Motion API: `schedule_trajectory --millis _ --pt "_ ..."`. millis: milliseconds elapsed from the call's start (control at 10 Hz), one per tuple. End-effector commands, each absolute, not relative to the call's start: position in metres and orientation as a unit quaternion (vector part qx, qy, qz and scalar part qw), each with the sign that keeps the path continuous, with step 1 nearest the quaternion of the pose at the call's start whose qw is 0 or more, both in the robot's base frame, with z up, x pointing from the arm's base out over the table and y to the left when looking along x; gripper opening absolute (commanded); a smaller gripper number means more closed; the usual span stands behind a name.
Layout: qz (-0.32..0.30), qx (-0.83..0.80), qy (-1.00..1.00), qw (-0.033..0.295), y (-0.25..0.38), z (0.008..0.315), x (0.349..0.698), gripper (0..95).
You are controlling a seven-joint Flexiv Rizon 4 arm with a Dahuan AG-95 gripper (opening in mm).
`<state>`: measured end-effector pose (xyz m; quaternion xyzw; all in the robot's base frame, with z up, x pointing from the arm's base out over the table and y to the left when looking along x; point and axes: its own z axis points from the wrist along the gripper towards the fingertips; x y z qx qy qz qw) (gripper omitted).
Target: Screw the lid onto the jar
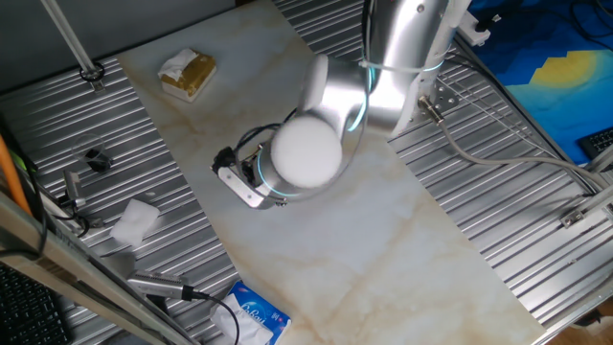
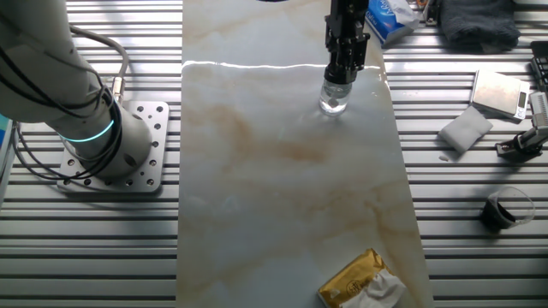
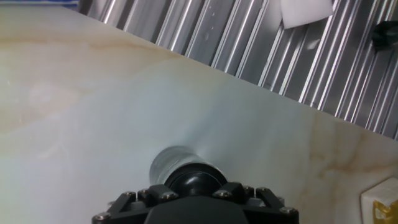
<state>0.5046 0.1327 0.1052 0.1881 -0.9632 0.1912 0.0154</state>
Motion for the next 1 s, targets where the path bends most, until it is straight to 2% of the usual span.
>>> schedule_trajectory --millis 100,1000 --pt "0.179 0.185 -0.966 0.013 0.1331 0.1058 0.5050 0.0" --pt "0.109 0.172 -0.979 -0.002 0.1260 0.1092 0.5027 0.0"
